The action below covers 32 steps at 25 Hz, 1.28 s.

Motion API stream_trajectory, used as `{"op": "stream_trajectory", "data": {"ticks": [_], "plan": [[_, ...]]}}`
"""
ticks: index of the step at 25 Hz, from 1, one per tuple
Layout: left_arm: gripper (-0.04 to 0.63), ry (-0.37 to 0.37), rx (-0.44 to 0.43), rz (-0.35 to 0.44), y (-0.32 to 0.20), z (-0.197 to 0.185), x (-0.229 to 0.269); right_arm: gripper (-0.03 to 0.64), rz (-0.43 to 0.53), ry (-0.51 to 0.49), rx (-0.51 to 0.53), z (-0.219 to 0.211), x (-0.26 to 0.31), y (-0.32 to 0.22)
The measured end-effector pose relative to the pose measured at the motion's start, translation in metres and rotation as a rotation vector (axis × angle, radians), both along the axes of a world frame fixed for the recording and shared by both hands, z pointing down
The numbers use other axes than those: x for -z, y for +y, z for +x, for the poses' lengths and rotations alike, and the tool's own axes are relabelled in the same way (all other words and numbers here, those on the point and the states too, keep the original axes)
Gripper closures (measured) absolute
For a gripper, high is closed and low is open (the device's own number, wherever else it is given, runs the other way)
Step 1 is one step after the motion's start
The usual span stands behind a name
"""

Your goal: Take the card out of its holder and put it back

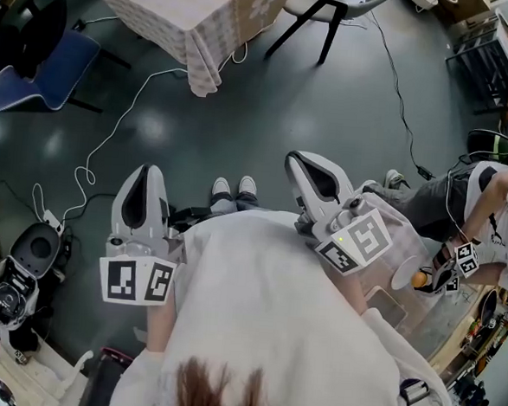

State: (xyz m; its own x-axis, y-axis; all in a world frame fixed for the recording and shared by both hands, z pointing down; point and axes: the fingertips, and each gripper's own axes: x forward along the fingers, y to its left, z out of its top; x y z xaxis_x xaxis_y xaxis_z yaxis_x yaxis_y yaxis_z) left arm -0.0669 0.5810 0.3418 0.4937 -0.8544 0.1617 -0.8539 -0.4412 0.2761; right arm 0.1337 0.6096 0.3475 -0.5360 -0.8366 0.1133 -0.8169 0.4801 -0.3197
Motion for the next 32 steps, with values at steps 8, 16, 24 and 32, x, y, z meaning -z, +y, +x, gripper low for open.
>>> {"op": "stream_trajectory", "data": {"ticks": [8, 16, 24, 32], "plan": [[0.595, 0.009, -0.004, -0.008, -0.005, 0.021, -0.005, 0.618, 0.011, -0.054, 0.008, 0.021, 0.001, 0.0], [0.595, 0.013, -0.002, -0.008, -0.039, 0.019, -0.01, 0.618, 0.006, -0.036, -0.018, 0.024, -0.006, -0.029], [0.595, 0.034, -0.005, -0.007, -0.117, -0.002, 0.001, 0.618, 0.022, 0.043, -0.026, -0.001, 0.005, -0.108], [0.595, 0.052, -0.071, 0.008, -0.183, -0.014, 0.008, 0.618, 0.012, 0.021, -0.073, -0.025, 0.008, -0.163]]}}
